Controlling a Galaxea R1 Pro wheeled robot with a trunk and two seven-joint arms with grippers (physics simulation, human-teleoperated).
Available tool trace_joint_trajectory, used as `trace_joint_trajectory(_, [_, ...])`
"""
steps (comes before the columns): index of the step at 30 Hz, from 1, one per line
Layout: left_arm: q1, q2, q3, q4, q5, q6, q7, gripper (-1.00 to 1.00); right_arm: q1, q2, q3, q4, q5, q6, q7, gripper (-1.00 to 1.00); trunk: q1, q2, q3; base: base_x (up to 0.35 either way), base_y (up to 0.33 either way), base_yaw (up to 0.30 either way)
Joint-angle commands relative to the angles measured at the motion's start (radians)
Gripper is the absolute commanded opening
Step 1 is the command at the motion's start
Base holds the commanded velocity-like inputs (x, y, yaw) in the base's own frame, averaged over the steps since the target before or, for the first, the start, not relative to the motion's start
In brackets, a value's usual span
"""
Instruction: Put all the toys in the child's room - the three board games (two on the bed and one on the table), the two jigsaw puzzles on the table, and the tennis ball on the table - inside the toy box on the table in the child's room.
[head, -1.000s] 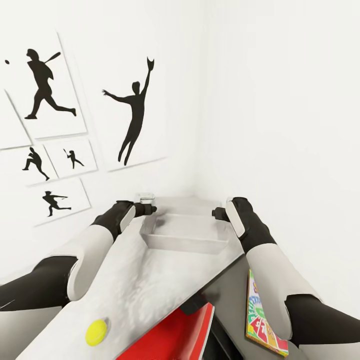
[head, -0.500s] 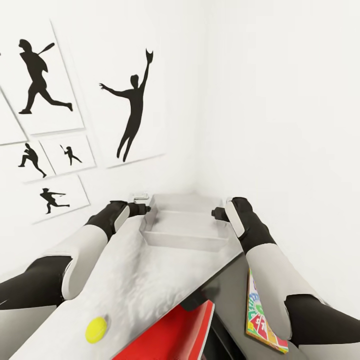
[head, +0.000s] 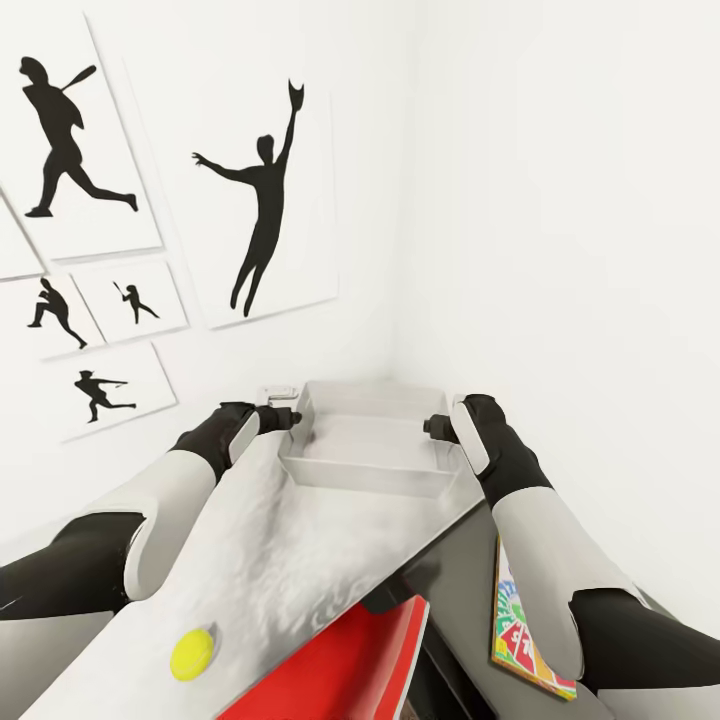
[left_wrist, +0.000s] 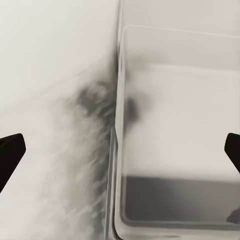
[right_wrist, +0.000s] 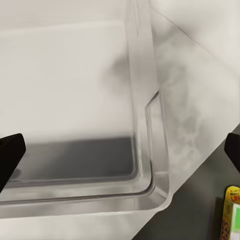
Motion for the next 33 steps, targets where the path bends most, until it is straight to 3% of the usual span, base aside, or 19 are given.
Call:
trace_joint_trajectory(1, [-0.001, -0.001, 0.002, -0.002, 0.001, 0.006, -0.002, 1.0, -0.001, 0.0, -0.001, -0.001, -0.01, 0.002, -0.009, 1.0, 0.001, -0.002, -0.004, 0.0, 0.0, 0.0])
trace_joint_trajectory(33, [-0.001, 0.002, 0.002, 0.0, 0.001, 0.005, 0.004, 1.0, -0.001, -0.001, -0.003, 0.003, -0.017, -0.003, -0.01, 1.0, 0.001, -0.002, -0.056, 0.0, 0.0, 0.0])
